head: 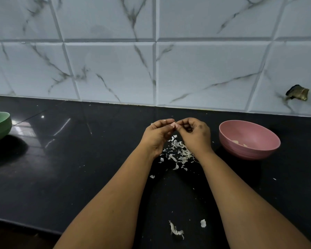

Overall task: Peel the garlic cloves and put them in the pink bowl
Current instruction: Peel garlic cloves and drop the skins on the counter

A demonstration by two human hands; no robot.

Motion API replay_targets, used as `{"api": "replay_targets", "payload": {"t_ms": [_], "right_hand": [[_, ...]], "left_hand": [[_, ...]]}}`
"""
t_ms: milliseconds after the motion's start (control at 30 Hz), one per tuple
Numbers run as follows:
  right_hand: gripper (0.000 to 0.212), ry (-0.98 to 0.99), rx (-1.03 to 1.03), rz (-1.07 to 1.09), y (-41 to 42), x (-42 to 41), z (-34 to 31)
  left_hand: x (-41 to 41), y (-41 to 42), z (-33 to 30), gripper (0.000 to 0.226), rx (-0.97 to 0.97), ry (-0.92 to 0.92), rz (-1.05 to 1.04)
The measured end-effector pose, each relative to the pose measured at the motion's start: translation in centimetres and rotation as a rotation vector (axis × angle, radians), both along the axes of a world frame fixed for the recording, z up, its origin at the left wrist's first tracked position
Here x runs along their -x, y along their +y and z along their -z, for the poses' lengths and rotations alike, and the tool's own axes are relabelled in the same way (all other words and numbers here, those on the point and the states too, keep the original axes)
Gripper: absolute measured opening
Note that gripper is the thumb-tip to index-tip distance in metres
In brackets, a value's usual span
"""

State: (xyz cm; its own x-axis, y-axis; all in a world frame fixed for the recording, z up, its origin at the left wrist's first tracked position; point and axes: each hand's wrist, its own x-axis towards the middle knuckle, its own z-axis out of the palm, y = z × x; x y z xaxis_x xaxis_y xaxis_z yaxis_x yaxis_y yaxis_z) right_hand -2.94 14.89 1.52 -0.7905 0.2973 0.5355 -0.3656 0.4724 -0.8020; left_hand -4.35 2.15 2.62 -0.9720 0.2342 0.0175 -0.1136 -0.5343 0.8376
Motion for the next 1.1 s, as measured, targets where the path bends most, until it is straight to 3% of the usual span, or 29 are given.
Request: {"api": "replay_targets", "payload": {"t_ms": [267,733,1100], "right_hand": [[0.007,-0.025,0.045,-0.022,-0.05,-0.65,-0.69],[0.01,0.115,-0.181,0.105,-0.59,-0.91,-0.76],[0.015,-0.016,-0.084,0.036,-0.68,-0.44,-0.27]], "left_hand": [[0.16,-0.21,0.2,0.011,0.018,0.038,-0.043],[-0.31,0.27,0.21,0.009,0.102,0.125,-0.103],[0.24,0.15,0.31,0.014,-0.027,0.067,-0.043]]}}
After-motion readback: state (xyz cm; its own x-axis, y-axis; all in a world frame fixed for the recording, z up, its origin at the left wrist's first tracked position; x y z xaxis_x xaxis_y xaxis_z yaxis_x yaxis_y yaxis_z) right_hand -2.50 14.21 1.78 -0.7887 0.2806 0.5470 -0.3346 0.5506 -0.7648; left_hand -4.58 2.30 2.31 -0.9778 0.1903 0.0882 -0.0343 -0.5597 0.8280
